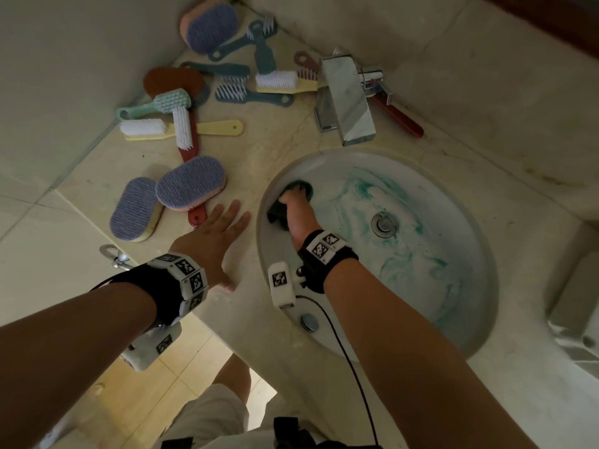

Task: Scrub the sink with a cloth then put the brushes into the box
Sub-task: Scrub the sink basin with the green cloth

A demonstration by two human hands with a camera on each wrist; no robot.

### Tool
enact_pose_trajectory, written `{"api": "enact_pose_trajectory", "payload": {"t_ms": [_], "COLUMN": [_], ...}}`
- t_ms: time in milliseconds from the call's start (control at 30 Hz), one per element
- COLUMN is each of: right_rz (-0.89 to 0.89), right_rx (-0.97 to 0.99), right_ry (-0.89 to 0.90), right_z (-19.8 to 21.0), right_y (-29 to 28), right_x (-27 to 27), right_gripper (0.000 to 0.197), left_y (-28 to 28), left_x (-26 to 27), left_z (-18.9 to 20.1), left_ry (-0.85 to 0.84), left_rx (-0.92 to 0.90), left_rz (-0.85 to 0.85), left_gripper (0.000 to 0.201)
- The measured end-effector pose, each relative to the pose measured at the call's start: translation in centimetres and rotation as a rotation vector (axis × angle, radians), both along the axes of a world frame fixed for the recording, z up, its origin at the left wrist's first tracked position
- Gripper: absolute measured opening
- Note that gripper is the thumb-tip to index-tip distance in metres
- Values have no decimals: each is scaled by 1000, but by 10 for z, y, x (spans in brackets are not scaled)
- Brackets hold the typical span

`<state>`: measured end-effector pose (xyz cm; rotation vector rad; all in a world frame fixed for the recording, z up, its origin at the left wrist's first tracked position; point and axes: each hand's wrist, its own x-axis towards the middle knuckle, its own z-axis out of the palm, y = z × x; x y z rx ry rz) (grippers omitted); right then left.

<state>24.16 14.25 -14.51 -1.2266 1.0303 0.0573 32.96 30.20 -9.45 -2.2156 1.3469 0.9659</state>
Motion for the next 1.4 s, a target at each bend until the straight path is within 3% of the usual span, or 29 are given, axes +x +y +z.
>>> {"api": "enact_pose_trajectory", "payload": {"t_ms": [133,267,400,567,667,800,933,1067,1267,1400], "right_rz": [59,-24,165,418,368,274,417,493,568,716], "right_rx": [6,60,-61,-73,-69,-80,-99,-119,-225,-312], "right_ry": [-55,62,46,77,175,159,171,48,194,234], "right_z": [0,-5,-10,-13,-16,-18,-12,0,0,-10], "right_y": [7,-12,-3,20,7,-5,10,32,8,16], "right_x": [-5,9,-13,-11,5,8,-14,-35,-15,-28], "right_gripper": [56,62,51,53,63,65,61,55,64,69], "left_y": [-1,-2,-3,-4,-5,-5,-3,-5,-4,-3], "left_x": [-1,-1,-2,-3,-3,-2,-3,-1,0,0], "left_z": [1,1,2,3,4,3,3,2,1,1], "left_ry": [3,6,0,3,2,-6,-6,4,4,4], "left_rx": [-3,-4,6,22,26,14,23,30,25,15], "left_rz": [-4,5,4,-2,-8,-7,-17,-20,-23,-22], "left_gripper": [140,140,139,139,138,138,139,139,139,138]}}
